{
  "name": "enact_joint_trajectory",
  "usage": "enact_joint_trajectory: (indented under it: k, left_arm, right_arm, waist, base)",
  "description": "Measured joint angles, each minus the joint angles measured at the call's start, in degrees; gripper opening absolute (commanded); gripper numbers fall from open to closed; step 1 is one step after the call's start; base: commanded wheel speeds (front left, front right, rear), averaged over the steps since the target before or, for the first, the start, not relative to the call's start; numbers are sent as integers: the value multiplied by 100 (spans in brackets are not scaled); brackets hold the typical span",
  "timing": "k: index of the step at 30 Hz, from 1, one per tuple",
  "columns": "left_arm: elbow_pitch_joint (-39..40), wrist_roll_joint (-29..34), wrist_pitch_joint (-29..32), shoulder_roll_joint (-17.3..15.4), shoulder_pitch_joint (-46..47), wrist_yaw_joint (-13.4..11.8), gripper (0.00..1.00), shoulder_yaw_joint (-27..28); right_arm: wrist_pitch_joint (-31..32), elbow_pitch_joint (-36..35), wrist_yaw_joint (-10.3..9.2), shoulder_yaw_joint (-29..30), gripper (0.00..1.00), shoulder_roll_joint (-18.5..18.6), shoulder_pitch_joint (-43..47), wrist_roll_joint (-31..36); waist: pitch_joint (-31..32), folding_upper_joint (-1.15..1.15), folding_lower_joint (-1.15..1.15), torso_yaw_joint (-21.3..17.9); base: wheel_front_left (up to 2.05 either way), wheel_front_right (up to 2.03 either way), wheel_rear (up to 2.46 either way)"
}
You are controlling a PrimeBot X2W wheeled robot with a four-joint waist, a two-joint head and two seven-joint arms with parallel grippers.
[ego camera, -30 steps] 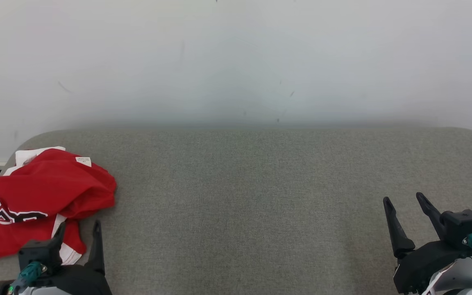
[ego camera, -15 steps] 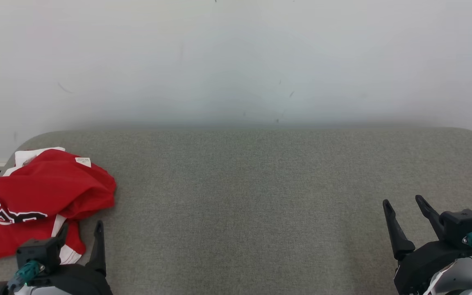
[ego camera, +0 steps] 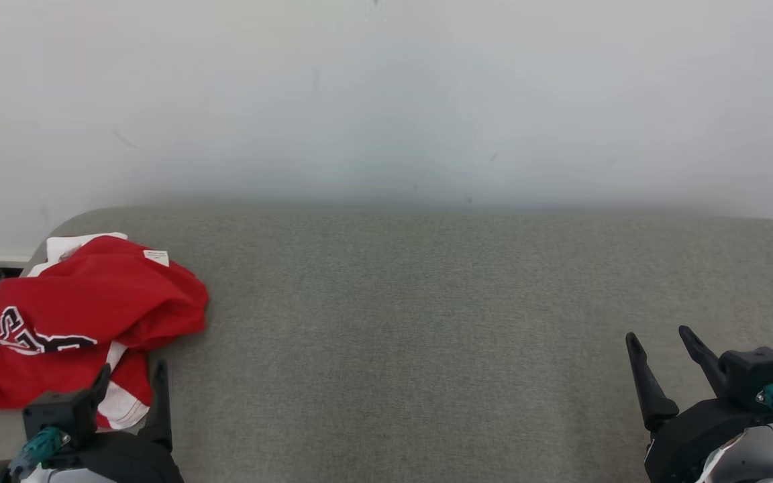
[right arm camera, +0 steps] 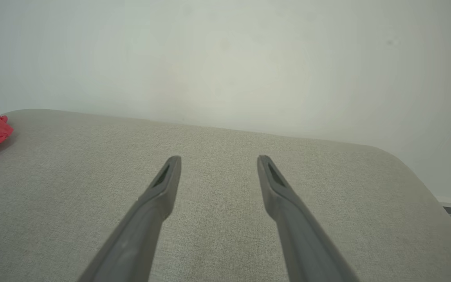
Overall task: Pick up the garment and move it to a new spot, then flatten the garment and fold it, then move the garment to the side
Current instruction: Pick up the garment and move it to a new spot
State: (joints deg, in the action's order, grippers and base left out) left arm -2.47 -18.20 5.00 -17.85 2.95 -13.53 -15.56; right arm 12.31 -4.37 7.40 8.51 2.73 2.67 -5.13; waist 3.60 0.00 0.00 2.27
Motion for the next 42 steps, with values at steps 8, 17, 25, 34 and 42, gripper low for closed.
enact_joint_trajectory:
  k: [8,17,25,34,42]
  left_arm:
    - [30,-3,-24,-60,24,-63,100,51]
    - [113,-54,-37,-69,-55,-183,100,107]
    - [94,-62,-75,-83,-73,-209,100,97]
    - [104,-94,-59,-127,-88,-242,100,103]
    - [171,-92,-51,-155,-96,-307,100,89]
  right_arm:
    - [-8,64,0,-23,100,0,23,-52]
    - [-20,121,0,-108,100,0,43,-99]
    - [-3,112,0,-186,100,1,69,-129]
    - [-22,133,0,-266,100,1,93,-218]
    - [-69,180,0,-360,100,1,96,-308]
  waist:
    - [3,0,0,350]
    - [8,0,0,916]
    - [49,0,0,1402]
    - [107,0,0,1942]
    - [144,0,0,2288]
  base:
    - [0,0,0]
    - [0,0,0]
    - [0,0,0]
    - [0,0,0]
    - [0,0,0]
